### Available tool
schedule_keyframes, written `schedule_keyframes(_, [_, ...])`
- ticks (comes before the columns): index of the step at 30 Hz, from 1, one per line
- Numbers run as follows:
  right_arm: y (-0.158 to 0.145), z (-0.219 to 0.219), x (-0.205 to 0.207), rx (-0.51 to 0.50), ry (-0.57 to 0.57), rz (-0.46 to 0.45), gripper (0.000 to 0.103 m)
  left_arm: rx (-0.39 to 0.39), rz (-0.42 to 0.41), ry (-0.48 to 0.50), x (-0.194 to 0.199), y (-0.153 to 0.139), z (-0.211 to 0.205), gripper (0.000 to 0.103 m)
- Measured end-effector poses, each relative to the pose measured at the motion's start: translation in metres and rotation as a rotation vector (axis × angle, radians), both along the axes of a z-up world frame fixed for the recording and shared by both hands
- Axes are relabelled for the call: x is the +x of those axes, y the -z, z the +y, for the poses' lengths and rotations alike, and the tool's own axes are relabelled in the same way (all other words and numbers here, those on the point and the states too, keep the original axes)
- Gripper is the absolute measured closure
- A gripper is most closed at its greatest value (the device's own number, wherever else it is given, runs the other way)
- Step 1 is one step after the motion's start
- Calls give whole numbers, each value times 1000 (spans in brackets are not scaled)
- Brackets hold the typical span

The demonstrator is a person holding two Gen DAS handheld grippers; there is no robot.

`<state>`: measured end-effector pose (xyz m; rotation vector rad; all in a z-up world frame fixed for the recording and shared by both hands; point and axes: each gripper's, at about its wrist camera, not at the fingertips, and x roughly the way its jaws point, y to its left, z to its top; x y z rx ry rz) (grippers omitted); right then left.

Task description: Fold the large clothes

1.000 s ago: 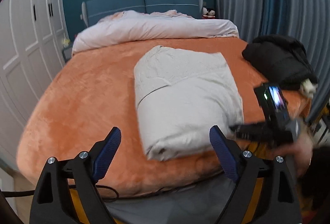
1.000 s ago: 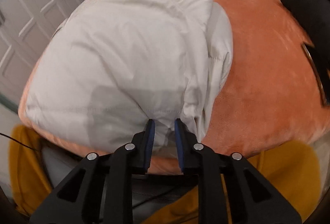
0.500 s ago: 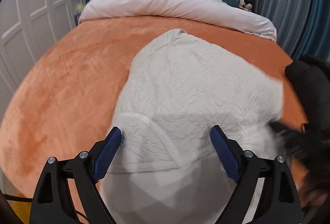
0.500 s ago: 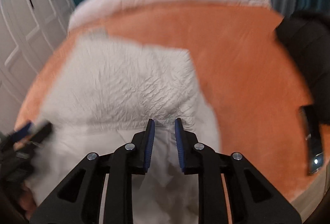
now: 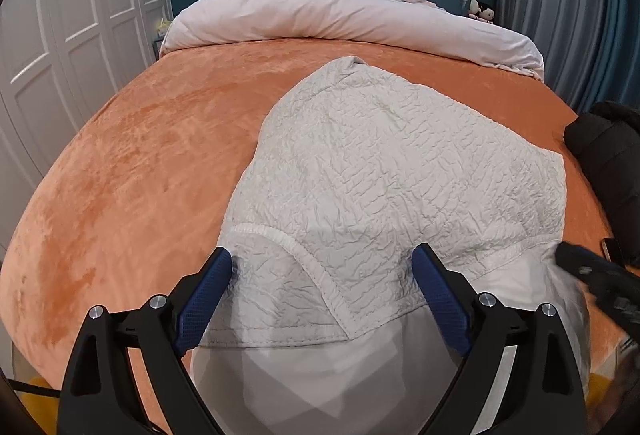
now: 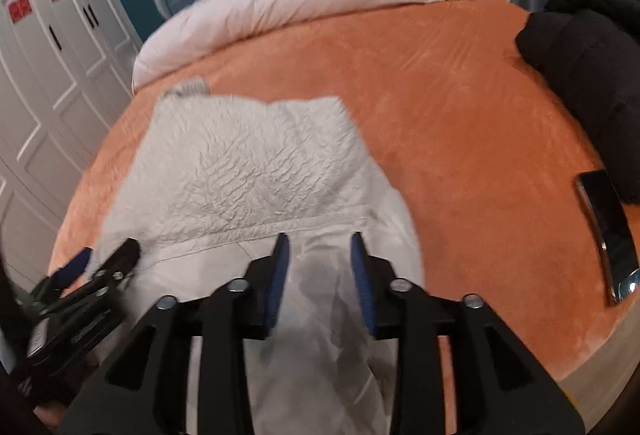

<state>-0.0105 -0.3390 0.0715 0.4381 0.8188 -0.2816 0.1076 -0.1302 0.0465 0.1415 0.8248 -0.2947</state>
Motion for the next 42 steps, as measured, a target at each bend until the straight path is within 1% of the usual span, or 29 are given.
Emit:
schedule_keyframes(1, [-3,-3,-9,1,16,-13,61,1,1,-1,0,0,0,13])
schedule_keyframes(2, [-5,-5,-17,6,28,-14,51,3,1,-2,0,-1,0,12])
schedule_keyframes(3, [-4,-4,-22,13,39,-11,45,3,2,-3,0,-1,-1,13])
schedule_keyframes(5, [2,-10,-33,55,63,4,39,-1,9,-8,0,-1,1,13])
schedule_keyframes(7, [13,-15,-36,102,73,19,37,-8,19,-14,-1,-3,3,13])
schedule_keyframes(8, [20,-17,-39,142,78,31,36,-14,29,-16,-2,-5,5,13])
schedule_keyframes(10, [27,-19,-44,206,76,32,30,-35,56,-21,-3,-9,12,14])
schedule_keyframes(11, [31,-21,-44,243,74,29,27,-62,77,-23,-4,-14,20,14])
schedule_keyframes(14, [41,-25,-40,305,54,41,25,-165,127,-29,-3,-23,50,13])
schedule_keyframes(16, [47,-27,-38,333,54,43,20,-215,166,-58,4,-23,71,12])
schedule_keyframes(17, [53,-29,-35,362,51,42,17,-238,189,-79,9,-20,82,12])
schedule_keyframes(19, [60,-31,-30,415,49,37,16,-274,226,-108,19,-12,96,12])
schedule_keyframes(20, [64,-32,-26,452,46,30,14,-292,261,-116,26,-5,100,12])
schedule_keyframes(22, [71,-34,-20,500,44,21,12,-323,305,-110,35,6,101,10])
schedule_keyframes(23, [76,-35,-16,532,38,16,11,-359,331,-89,40,13,100,10])
schedule_keyframes(25, [79,-35,-11,559,35,7,8,-410,362,-74,47,21,99,9])
schedule_keyframes(26, [83,-36,-7,582,29,0,7,-461,392,-51,53,27,96,7])
schedule_keyframes(28, [88,-37,-2,618,20,-10,5,-489,450,-35,61,38,91,5])
schedule_keyframes(29, [91,-39,2,635,20,-17,5,-522,477,-25,65,44,88,5])
schedule_keyframes(32, [98,-40,9,679,14,-41,5,-532,492,-16,71,48,85,5])
schedule_keyframes(33, [98,-38,12,690,6,-48,7,-529,488,-13,71,46,83,5])
schedule_keyframes(34, [98,-36,14,691,-3,-51,11,-523,477,-7,69,43,82,10])
schedule_keyframes(35, [93,-33,16,681,-23,-63,23,-506,452,1,66,37,79,13])
schedule_keyframes(36, [87,-30,16,668,-37,-77,39,-492,432,8,63,31,77,20])
schedule_keyframes(37, [80,-28,16,654,-51,-89,47,-488,413,15,60,25,76,25])
schedule_keyframes(38, [71,-25,16,633,-65,-102,60,-483,396,22,58,21,74,28])
schedule_keyframes(39, [59,-23,15,613,-76,-118,69,-474,373,31,55,16,72,32])
schedule_keyframes(40, [50,-20,15,597,-89,-137,71,-464,350,42,53,10,70,36])
schedule_keyframes(42, [29,-13,14,567,-114,-184,77,-444,289,77,46,-6,65,40])
